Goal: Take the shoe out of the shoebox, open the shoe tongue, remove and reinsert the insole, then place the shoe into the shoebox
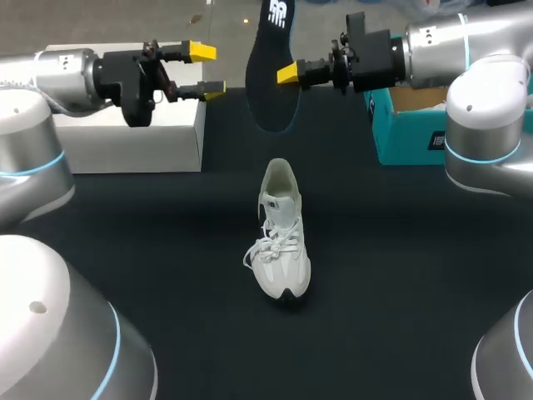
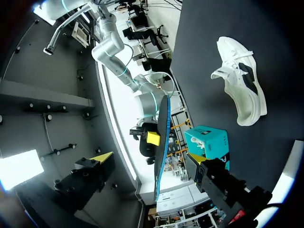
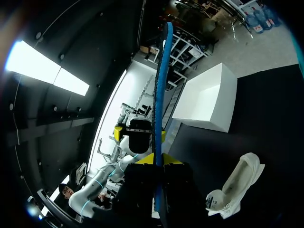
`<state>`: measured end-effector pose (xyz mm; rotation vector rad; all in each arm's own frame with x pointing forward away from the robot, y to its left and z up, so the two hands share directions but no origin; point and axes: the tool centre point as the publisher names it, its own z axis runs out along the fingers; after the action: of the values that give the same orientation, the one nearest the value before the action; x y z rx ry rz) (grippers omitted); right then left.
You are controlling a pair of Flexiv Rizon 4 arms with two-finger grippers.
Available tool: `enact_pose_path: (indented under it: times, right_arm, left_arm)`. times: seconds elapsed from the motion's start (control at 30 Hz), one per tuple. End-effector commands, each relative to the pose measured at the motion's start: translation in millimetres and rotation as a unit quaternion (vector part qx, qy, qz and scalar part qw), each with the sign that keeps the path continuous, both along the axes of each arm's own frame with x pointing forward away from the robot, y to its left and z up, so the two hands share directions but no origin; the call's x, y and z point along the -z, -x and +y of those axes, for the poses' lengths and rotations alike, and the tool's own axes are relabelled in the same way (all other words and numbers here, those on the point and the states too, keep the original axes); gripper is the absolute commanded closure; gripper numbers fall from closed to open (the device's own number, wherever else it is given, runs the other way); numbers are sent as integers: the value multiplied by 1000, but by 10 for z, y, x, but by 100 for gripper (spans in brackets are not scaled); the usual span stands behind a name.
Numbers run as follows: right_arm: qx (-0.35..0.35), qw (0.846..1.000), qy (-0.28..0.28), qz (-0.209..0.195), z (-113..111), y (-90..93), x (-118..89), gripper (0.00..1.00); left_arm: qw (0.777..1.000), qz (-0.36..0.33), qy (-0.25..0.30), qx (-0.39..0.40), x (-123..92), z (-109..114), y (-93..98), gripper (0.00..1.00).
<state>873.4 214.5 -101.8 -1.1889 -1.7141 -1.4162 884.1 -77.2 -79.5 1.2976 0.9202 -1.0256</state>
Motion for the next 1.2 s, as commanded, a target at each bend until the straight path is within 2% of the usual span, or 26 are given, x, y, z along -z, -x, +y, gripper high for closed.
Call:
enact_pose_path:
  times: [0.03,0.23,0.37,0.5,0.67,0.87,1.2]
  right_arm:
    - [6,1000,8,-2,-35,55,-12,100]
    - [13,1000,15,-12,-44,85,-7,100]
    - [17,1000,10,-22,-29,153,-19,100]
    - [10,999,18,-27,12,251,-3,100]
    - [9,999,21,-27,17,342,25,100]
    - [19,999,25,-36,3,399,22,100]
    - [58,988,22,-142,-48,402,-14,100]
  left_arm:
    - [998,29,-48,1,-19,564,248,0]
    - [990,98,-99,4,197,964,543,0]
    - [988,95,-123,12,343,1213,589,0]
    - [983,84,-154,44,437,1421,505,0]
    - [975,58,-204,65,561,1678,240,0]
    - [973,51,-209,79,644,1763,18,0]
    - [969,31,-231,87,792,1753,-91,0]
